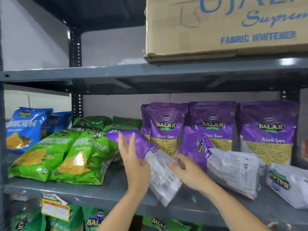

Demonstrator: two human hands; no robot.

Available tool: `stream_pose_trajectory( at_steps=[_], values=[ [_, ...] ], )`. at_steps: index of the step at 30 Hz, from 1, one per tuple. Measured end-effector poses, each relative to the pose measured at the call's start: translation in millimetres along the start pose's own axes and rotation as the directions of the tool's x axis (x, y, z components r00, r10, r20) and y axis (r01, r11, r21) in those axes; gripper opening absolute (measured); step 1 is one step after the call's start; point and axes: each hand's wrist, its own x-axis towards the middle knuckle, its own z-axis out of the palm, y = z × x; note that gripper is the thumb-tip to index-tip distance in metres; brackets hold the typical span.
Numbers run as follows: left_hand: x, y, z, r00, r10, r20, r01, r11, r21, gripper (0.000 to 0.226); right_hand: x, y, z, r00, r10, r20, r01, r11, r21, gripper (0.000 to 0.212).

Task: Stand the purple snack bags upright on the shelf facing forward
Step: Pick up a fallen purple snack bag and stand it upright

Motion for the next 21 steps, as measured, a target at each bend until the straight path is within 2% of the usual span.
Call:
stream_pose_trajectory(
  at_steps=[2, 4, 6, 7, 8, 10, 12, 13, 14, 15, 17, 21],
  values=[
    [16.3, 2.4, -4.4, 0.981, 0.191, -0.040, -0.191, 0.981, -0.013, 0.095, -7.9, -3.9, 6.3, 0.998, -0.062, -0.012, 0.063, 0.995, 0.076, 0.044],
    [30.6, -2.8, -4.8, 0.936, 0.348, -0.054, -0.349, 0.937, -0.013, 0.089, -13.8, -6.4, 8.5, 0.995, -0.098, 0.035, 0.092, 0.984, 0.153, 0.068],
    [42.0, -23.2, -1.5, 0.910, 0.412, -0.047, -0.414, 0.909, -0.039, 0.076, -14.3, -9.8, 8.9, 0.991, -0.105, 0.082, 0.090, 0.980, 0.177, 0.090],
    [45.4, -32.2, -1.2, 0.916, 0.398, -0.044, -0.400, 0.912, -0.086, 0.068, -11.4, -13.9, 9.8, 0.995, -0.085, 0.044, 0.073, 0.972, 0.223, 0.087],
    [47.4, -39.0, -2.1, 0.939, 0.341, -0.037, -0.342, 0.927, -0.150, 0.063, -4.6, -17.3, 10.1, 0.999, -0.040, -0.033, 0.048, 0.949, 0.310, 0.071],
    [49.6, -44.1, -4.8, 0.996, 0.083, 0.031, -0.070, 0.948, -0.310, 0.062, 16.2, -23.1, 11.0, 0.979, 0.127, -0.159, -0.029, 0.860, 0.509, 0.039],
    [53.3, -45.1, -4.7, 0.980, -0.157, 0.120, 0.192, 0.896, -0.399, 0.054, 32.9, -30.8, 10.4, 0.962, 0.230, -0.150, -0.102, 0.807, 0.581, 0.038],
    [56.5, -46.5, -3.4, 0.967, -0.214, 0.141, 0.253, 0.882, -0.397, 0.042, 39.2, -32.4, 10.5, 0.961, 0.245, -0.132, -0.120, 0.793, 0.597, 0.037],
    [59.8, -47.8, -3.2, 0.966, -0.223, 0.135, 0.258, 0.889, -0.379, 0.026, 44.1, -32.5, 11.5, 0.961, 0.246, -0.125, -0.122, 0.785, 0.608, 0.035],
    [62.2, -48.8, -3.3, 0.974, -0.196, 0.111, 0.223, 0.905, -0.362, 0.023, 48.2, -31.0, 12.4, 0.960, 0.241, -0.142, -0.105, 0.781, 0.615, 0.033],
    [66.8, -52.8, -1.6, 0.984, -0.165, 0.073, 0.180, 0.919, -0.351, 0.040, 51.6, -26.7, 14.8, 0.948, 0.221, -0.227, -0.028, 0.773, 0.634, 0.027],
    [74.0, -51.5, 7.8, 0.990, -0.145, 0.000, 0.137, 0.938, -0.318, 0.044, 50.1, -16.1, 20.8, 0.906, 0.185, -0.381, 0.138, 0.722, 0.678, 0.016]
  ],
)
